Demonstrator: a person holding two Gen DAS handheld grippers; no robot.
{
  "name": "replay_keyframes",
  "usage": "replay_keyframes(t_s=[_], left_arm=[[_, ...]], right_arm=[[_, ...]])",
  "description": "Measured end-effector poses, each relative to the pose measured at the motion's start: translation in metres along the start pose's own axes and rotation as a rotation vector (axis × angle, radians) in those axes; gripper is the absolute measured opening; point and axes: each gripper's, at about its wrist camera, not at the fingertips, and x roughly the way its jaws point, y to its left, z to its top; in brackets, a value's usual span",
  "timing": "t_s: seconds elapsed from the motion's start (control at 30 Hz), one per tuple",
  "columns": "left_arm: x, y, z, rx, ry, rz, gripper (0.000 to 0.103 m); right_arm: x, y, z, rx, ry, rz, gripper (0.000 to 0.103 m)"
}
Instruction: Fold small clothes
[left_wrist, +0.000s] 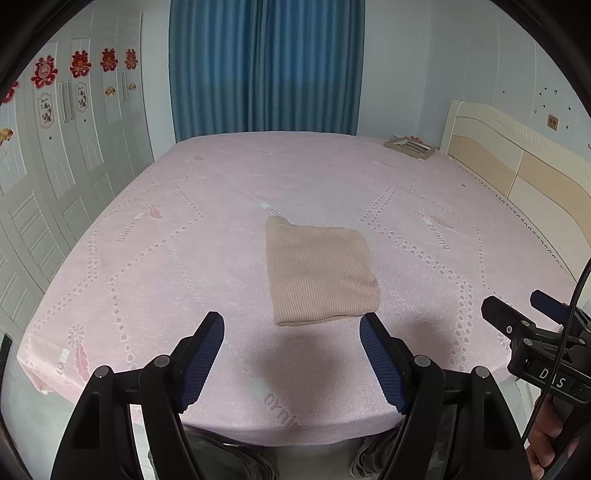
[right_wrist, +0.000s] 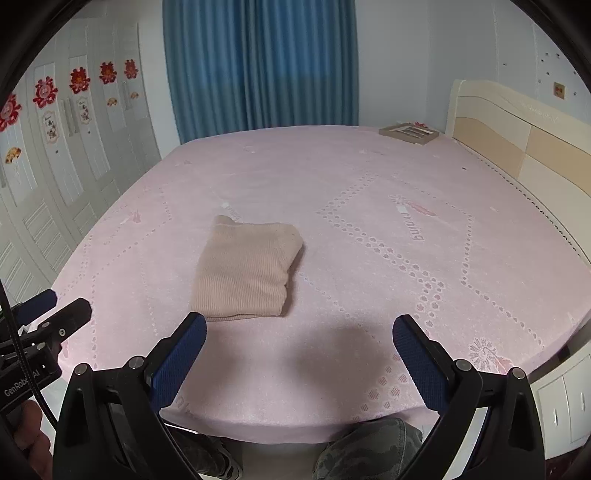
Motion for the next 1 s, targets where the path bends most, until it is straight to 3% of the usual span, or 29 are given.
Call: replay_keyframes(t_s=[1.0], left_arm=[[-0.0039,-0.0015,-0.0061,-0.005,0.001,0.010,0.075]], right_arm=[[-0.0057,-0.0048,-0.0070,0.024,0.004,0.028,0.099]])
